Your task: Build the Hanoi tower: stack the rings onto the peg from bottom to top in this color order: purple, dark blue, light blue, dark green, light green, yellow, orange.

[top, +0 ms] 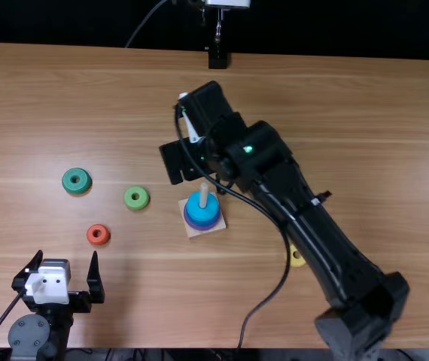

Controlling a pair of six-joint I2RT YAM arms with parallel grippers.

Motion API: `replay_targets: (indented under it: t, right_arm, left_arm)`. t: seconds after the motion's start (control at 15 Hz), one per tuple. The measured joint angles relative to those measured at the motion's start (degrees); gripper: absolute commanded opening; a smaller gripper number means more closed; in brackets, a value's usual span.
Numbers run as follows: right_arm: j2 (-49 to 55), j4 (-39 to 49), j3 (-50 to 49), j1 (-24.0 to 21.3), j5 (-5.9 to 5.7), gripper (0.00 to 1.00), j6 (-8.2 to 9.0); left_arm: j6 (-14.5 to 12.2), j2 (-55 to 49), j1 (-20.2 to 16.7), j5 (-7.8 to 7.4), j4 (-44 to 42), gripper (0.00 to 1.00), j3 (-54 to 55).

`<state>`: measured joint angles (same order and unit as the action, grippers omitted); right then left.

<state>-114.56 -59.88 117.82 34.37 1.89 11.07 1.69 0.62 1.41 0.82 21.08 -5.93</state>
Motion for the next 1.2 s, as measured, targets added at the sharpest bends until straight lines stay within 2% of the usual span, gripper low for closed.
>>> replay_targets:
  t: [0.2,0.4,0.47,0.53,0.6,0.73,0.93,1.07,1.2]
  right_arm:
    - [12.4,12.9,-14.4,-8.5,-0.07,1.0,-0.11]
    - [21.2,16.3,-24.7,-15.2,-0.44,1.0,-0.26]
    - [23.3,17.0,-28.7,-16.5,-0.92,1.0,-0.35]
    - [25.6,17.8,-33.3,-18.0,-2.1,1.0,-0.63]
    - [28.4,20.2,-38.7,-19.9,-3.78,1.0,-1.4]
    - [36.3,32.8,-50.7,-23.7,-6.23,1.0,-4.42]
    - [51.2,52.3,-68.0,-28.2,-7.34,1.0,-6.47]
    - [59.8,57.3,-75.7,-30.8,-7.54,1.0,-6.69]
    - [68.7,58.2,-81.3,-32.8,-7.21,1.0,-6.73]
  left_arm:
    - [0.0,0.0,0.0,0.0,0.0,1.0,0.0]
    - [0.0,0.0,0.0,-0.02,0.0,1.0,0.0]
    - [0.0,0.0,0.0,0.02,0.0,1.0,0.0]
    - [0.0,0.0,0.0,0.02,0.0,1.0,0.0]
    - [0.0,0.0,0.0,0.02,0.0,1.0,0.0]
    - [0.0,0.0,0.0,0.0,0.0,1.0,0.0]
    - [0.0,0.0,0.0,0.0,0.0,1.0,0.0]
    - [0.0,0.0,0.0,0.0,0.0,1.0,0.0]
    - [0.0,0.0,0.0,0.02,0.0,1.0,0.0]
